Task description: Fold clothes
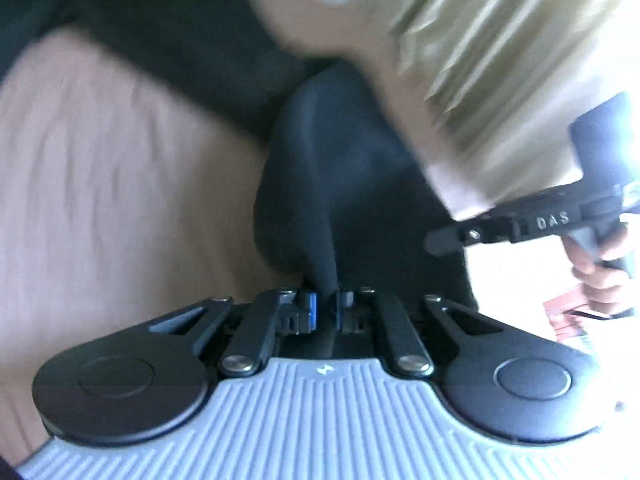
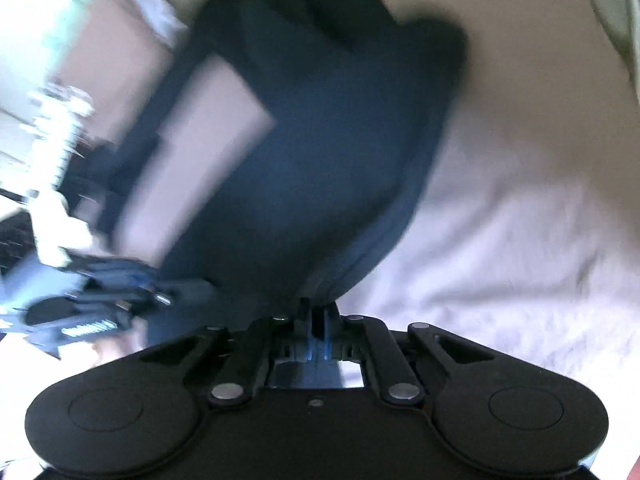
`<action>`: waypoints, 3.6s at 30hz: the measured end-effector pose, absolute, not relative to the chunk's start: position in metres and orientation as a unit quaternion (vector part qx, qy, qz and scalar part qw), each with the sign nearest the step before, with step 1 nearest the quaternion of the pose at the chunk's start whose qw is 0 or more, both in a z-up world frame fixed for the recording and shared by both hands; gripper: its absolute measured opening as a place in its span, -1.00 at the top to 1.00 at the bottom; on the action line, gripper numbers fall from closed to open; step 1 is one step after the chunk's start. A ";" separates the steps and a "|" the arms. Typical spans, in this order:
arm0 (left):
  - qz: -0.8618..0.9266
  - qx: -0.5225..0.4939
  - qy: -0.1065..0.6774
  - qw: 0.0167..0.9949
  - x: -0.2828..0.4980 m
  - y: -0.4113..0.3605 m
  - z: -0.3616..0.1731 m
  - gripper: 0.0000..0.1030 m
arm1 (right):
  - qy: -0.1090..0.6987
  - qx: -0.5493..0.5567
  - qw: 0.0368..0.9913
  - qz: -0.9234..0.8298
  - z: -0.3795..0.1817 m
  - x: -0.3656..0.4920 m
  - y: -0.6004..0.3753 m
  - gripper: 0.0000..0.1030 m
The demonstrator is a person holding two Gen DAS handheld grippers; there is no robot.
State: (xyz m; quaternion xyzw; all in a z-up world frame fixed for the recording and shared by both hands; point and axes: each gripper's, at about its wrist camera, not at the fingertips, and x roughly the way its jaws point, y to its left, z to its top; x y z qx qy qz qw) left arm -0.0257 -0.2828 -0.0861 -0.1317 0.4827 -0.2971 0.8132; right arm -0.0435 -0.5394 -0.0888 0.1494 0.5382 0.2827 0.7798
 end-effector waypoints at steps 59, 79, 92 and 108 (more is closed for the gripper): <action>0.163 0.067 0.445 0.878 0.187 -0.131 -0.132 0.90 | 0.512 0.155 0.833 0.144 -0.177 -0.103 -0.595 0.86; 0.200 0.112 0.390 0.892 0.006 -0.012 0.044 -0.25 | 0.583 0.082 0.804 0.090 -0.171 -0.092 -0.591 0.89; 0.118 0.013 0.411 0.904 -0.094 0.036 0.028 -0.25 | 0.468 0.112 0.875 0.051 -0.047 -0.095 -0.535 0.56; 0.088 -0.051 0.398 0.912 -0.110 0.089 0.008 -0.26 | 0.377 -0.016 0.915 0.144 0.096 -0.060 -0.302 0.33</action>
